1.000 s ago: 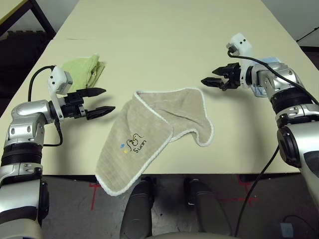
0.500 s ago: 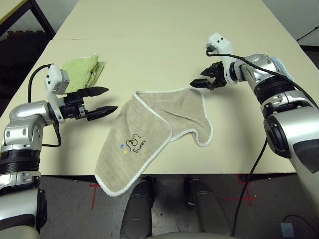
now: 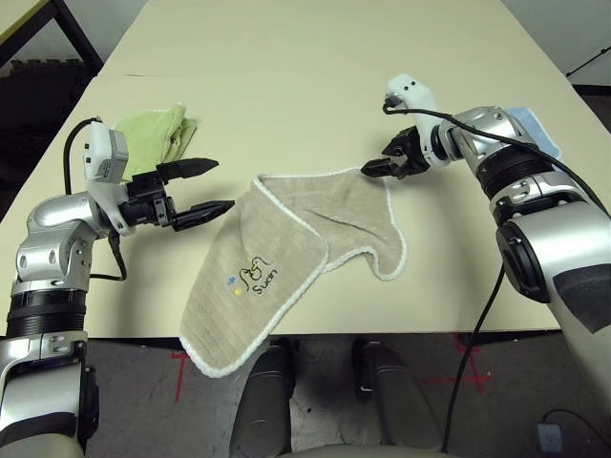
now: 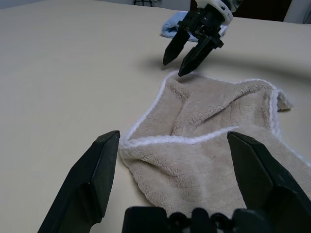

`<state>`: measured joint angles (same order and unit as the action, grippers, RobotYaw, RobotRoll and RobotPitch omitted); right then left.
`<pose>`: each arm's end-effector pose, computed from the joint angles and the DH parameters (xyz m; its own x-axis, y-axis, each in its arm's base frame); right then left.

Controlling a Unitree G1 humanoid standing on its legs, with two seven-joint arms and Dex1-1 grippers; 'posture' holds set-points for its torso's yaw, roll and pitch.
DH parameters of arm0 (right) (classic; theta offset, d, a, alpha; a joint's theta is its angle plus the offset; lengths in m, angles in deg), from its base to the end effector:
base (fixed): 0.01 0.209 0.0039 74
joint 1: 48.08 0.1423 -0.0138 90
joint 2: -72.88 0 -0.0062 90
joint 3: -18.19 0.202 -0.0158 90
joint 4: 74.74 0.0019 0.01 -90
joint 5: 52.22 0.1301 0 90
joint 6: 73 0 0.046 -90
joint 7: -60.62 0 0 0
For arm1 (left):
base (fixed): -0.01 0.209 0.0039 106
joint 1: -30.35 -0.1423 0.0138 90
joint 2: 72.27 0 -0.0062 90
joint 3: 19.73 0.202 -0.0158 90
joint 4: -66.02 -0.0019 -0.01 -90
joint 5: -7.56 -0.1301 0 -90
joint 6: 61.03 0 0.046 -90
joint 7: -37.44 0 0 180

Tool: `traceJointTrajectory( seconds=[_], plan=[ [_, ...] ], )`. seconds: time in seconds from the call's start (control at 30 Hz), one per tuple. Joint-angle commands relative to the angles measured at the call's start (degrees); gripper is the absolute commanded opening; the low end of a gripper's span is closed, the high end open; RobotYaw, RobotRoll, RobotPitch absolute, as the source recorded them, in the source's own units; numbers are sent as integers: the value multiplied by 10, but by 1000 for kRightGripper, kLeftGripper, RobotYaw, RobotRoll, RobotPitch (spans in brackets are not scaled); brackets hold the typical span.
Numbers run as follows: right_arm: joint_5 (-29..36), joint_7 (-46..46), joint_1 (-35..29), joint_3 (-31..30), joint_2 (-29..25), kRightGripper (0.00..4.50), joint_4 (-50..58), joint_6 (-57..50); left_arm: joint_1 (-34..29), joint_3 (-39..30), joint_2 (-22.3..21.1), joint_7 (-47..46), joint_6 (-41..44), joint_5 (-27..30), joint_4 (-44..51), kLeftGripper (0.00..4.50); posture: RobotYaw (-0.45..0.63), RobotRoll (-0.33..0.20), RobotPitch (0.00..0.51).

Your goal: Fold the towel and set it aside.

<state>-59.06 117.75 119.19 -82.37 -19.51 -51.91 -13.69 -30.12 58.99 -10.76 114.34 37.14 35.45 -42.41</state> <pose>0.3904 -0.1627 0.2192 0.5237 0.5844 -0.6198 -0.7738 0.6306 -0.0593 0.2711 0.3278 0.1802 0.4869 -0.8712 -0.0626 0.8517 0.4577 0.2550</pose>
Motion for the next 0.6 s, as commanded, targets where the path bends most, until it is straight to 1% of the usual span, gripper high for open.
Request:
traceJointTrajectory(
  seconds=[0.03, 0.2, 0.3, 0.4, 0.6],
  plan=[
    [-13, -11, 4, -7, 3, 4500, -16, 1, -6, -5, 5, -6, 7, 7, 6, 4477, 14, 0, 247],
    [-24, -45, 2, -5, 8, 4500, -28, 8, -7, -6, 9, -10, 5, 7, 7, 4477, 15, 0, 251],
    [-25, -49, 3, -5, 11, 4500, -31, 9, -8, -6, 10, -10, 5, 8, 8, 4477, 15, 0, 251],
    [-33, -43, 0, -14, 10, 3915, -33, 16, -11, -7, 8, -8, 4, 8, 9, 4500, 21, 0, 255],
    [-48, -34, -2, -20, 9, 1694, -37, 25, -10, -8, 3, -4, 6, 9, 6, 4500, 21, 0, 255]
  ],
)
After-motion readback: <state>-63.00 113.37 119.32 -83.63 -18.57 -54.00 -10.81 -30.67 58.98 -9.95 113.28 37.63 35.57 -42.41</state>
